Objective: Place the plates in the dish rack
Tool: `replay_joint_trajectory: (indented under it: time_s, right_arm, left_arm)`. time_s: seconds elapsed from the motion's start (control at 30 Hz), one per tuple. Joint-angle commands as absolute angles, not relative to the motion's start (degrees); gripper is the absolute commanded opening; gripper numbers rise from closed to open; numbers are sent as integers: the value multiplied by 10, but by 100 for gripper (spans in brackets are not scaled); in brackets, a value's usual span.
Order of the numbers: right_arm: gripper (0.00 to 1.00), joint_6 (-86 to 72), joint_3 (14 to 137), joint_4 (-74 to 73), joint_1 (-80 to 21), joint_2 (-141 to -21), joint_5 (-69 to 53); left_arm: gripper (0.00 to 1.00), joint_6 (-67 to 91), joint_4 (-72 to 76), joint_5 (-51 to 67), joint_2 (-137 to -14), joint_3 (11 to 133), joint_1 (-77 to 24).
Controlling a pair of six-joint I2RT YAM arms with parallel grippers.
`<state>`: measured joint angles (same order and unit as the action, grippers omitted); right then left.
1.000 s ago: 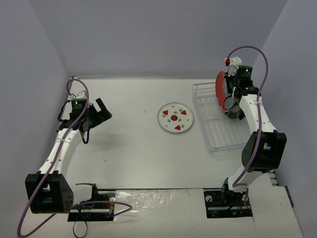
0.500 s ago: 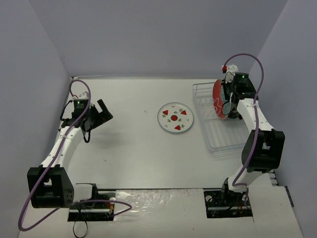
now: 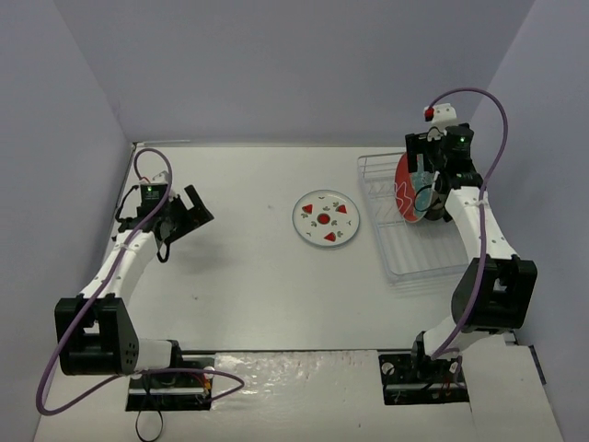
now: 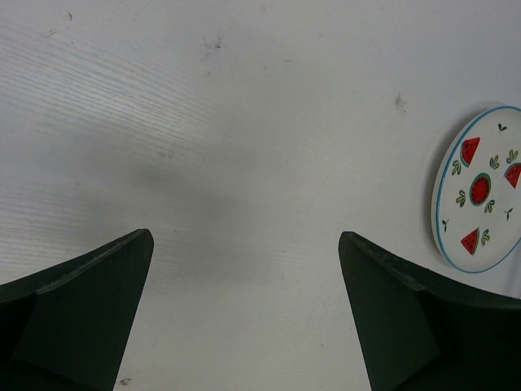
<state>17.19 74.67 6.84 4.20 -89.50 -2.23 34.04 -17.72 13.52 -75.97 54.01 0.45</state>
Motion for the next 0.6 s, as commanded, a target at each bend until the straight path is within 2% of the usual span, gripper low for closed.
replay_joint_trajectory:
  time_s: [0.0,0.23,0.33,0.43,0.57]
  right_arm:
    - [100,138,778,137,47,-833,45]
    - [100,54,838,97,46,-795,38]
    - [100,-27,859,64,45,-785,17]
    - [100,-99,831,77,44,-746,5]
    - [100,-212,708,140,35,-673,-54]
  left_arm:
    - [97,343,-151,147,-766,586,-15]
    - [97,346,-120,156,-825,634,-93]
    - [97,350,-92,167,-891,681,-148]
    - [97,352,-95,184,-951,738,-183]
    - [97,345,-105,180,-1039,830,-242]
